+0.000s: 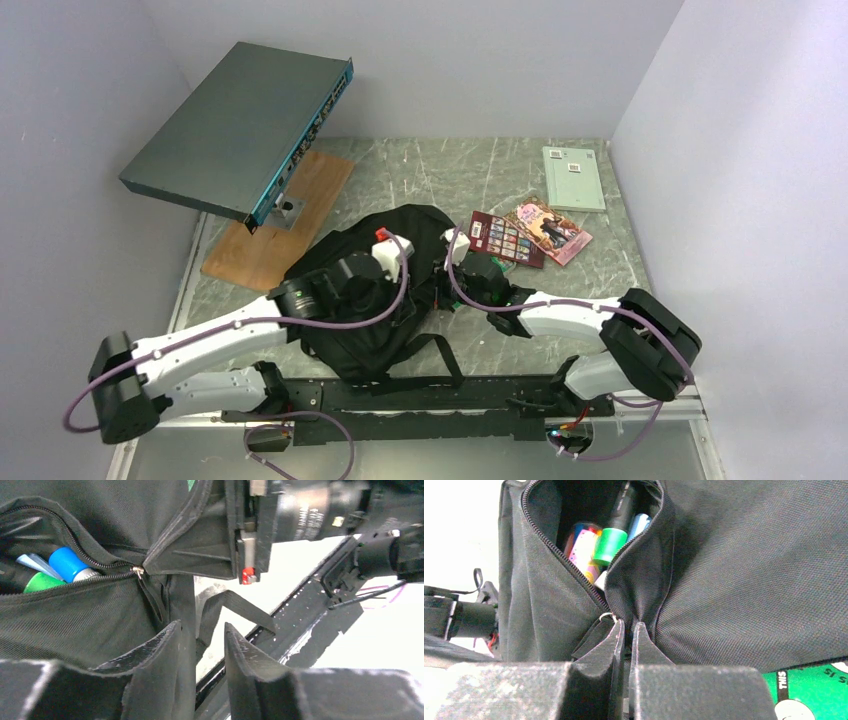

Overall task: Pack the student bag
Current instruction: Zip the student bag at the center of the board.

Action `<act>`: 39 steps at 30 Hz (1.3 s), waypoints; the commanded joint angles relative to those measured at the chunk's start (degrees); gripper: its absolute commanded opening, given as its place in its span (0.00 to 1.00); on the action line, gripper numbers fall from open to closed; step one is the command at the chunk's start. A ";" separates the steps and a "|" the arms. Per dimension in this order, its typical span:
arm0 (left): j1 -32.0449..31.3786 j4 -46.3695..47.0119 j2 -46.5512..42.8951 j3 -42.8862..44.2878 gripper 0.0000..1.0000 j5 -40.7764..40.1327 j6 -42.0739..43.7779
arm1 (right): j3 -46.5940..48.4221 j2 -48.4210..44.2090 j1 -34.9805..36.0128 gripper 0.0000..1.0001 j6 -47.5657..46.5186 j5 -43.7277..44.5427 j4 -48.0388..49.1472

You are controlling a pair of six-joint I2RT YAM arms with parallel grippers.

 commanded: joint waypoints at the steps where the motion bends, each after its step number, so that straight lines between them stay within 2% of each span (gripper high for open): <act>1: -1.37 2.93 5.51 2.84 0.36 -5.23 -6.40 | 0.31 -3.28 0.01 0.00 2.98 -4.69 2.15; 3: -1.41 3.63 7.20 1.83 0.34 -6.49 -7.86 | 0.32 -3.56 0.01 0.00 2.70 -4.77 1.76; 7: -1.41 4.13 10.14 1.36 0.40 -8.34 -8.22 | -0.11 -4.55 -0.08 0.00 2.47 -5.12 1.31; 15: -1.45 -0.13 15.12 3.78 0.31 -11.75 -10.40 | -1.60 -6.16 -0.17 0.00 2.43 -5.10 1.28; 21: -1.45 -1.18 16.84 4.48 0.38 -11.29 -10.65 | -2.30 -7.20 -0.26 0.00 2.06 -5.03 0.98; 25: -1.46 -1.62 19.82 6.01 0.32 -10.41 -10.32 | -2.21 -7.22 -0.34 0.00 1.86 -5.16 0.92; 29: -1.41 -3.87 21.14 7.83 0.25 -12.76 -9.33 | -2.21 -7.19 -0.34 0.00 1.49 -5.56 0.86; 35: -1.37 -12.09 23.31 15.35 0.00 -20.03 -5.06 | -2.13 -6.76 -0.34 0.00 -0.54 -5.50 -0.73; 39: -1.24 -18.86 23.97 19.94 0.00 -28.64 -4.84 | -2.37 -6.63 -0.33 0.00 -2.36 -5.30 -1.65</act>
